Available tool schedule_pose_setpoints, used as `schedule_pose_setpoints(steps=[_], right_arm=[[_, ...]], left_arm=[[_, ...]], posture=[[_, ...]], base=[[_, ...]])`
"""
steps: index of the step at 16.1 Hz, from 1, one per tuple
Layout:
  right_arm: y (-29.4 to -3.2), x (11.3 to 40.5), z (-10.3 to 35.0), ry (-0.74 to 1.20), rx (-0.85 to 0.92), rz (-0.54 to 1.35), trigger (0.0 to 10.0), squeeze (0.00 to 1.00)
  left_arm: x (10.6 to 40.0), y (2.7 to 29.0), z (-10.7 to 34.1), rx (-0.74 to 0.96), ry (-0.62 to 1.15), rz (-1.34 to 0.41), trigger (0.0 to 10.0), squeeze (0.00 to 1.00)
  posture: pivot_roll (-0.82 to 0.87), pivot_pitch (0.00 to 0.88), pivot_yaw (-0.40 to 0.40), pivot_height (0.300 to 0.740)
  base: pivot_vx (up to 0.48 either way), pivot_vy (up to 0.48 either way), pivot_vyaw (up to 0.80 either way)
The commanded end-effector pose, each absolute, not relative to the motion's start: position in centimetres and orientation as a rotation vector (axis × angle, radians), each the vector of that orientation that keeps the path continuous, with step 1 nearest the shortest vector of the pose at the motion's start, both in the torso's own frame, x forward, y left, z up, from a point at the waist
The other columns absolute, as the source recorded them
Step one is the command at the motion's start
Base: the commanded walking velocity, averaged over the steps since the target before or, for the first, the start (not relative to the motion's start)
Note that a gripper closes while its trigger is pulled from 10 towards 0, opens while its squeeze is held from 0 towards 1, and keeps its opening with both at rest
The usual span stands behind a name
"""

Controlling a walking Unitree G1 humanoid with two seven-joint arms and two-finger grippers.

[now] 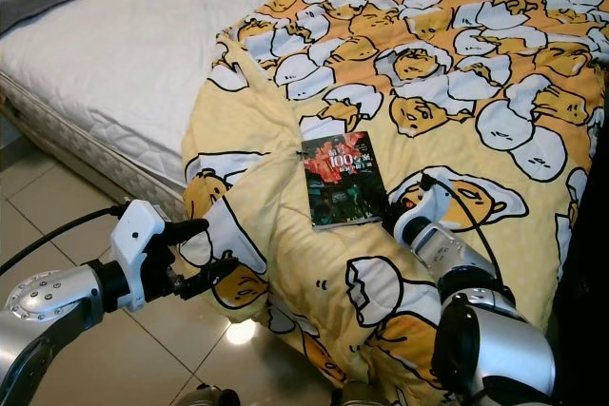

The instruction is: Clean up the room

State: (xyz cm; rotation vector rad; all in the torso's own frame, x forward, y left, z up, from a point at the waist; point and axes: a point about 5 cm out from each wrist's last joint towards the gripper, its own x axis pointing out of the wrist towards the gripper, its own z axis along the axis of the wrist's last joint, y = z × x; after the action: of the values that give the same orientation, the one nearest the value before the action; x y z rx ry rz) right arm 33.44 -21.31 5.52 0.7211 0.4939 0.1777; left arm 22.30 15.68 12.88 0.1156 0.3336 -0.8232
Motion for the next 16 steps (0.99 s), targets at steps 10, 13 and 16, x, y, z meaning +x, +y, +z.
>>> schedule_pose_setpoints(steps=[10,13,16], right_arm=[[-19.6,31.0,1.8,0.725,0.633,0.147,10.0,0.60],[-18.9,30.6,1.3,0.746,0.669,0.147,10.0,0.17],[-16.7,31.3,2.3,0.674,0.859,0.258,10.0,0.00]], left_arm=[[22.3,15.3,12.5,0.140,0.343,-0.842,10.0,0.98],[21.9,15.1,12.4,0.137,0.359,-0.874,10.0,0.98],[21.7,14.9,12.1,0.142,0.368,-0.893,10.0,0.98]], posture=[[0.01,0.109,0.068,0.740],[0.02,0.102,0.069,0.740],[0.01,0.094,0.073,0.740]], base=[[0.000,0.000,0.00],[0.000,0.000,0.00],[0.000,0.000,0.00]])
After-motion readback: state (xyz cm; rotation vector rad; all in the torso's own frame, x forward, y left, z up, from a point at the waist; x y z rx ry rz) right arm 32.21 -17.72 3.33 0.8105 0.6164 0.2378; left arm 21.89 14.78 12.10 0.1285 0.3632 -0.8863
